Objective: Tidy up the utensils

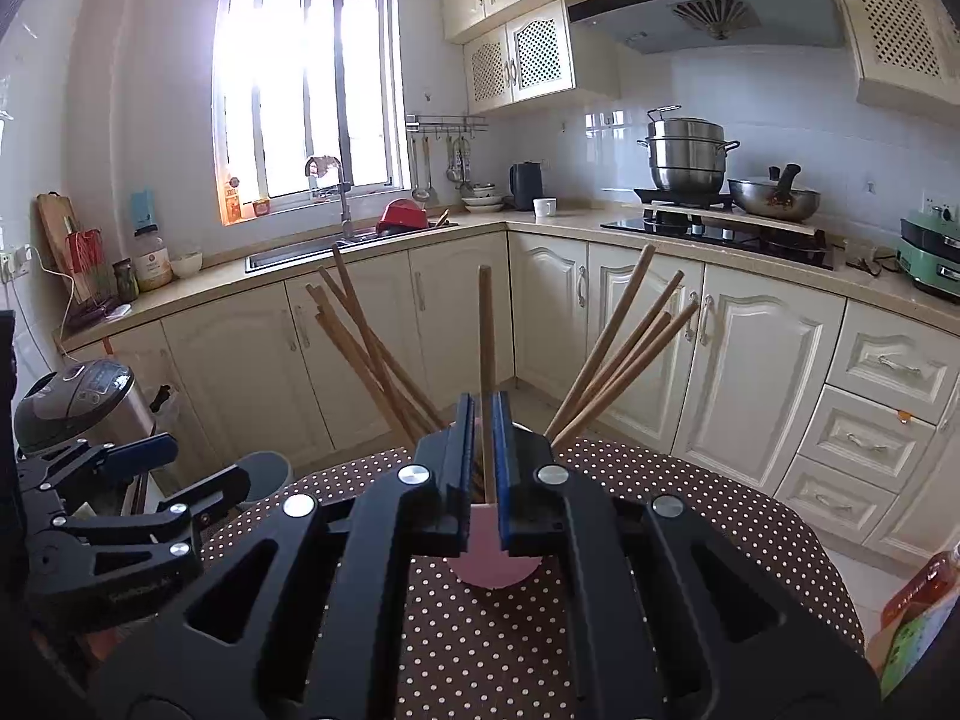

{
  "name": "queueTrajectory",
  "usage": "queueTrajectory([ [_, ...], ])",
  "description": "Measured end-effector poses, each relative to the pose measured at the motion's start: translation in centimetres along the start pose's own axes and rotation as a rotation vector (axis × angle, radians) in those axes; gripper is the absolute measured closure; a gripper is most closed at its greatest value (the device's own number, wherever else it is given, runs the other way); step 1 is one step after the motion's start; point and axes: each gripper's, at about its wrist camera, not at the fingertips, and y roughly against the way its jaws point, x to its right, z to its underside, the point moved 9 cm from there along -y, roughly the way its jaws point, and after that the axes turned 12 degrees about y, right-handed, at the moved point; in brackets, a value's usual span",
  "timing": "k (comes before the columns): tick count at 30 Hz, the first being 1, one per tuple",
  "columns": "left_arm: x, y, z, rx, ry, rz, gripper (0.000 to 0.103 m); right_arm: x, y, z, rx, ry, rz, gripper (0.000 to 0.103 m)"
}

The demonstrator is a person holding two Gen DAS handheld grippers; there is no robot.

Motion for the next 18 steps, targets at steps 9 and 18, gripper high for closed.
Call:
queueTrajectory([
  [9, 1.0, 3.6, -0.5, 0.045, -0.017, 0.020, 0.031, -0.3, 4.5, 0.2, 0.032, -0.003, 0.012, 0.096],
  [18, 1.4, 9.6, -0.4, 0.112, -0.032, 0.052, 0.031, -1.0, 9.9, 0.9, 0.052, 0.019, 0.039, 0.096],
])
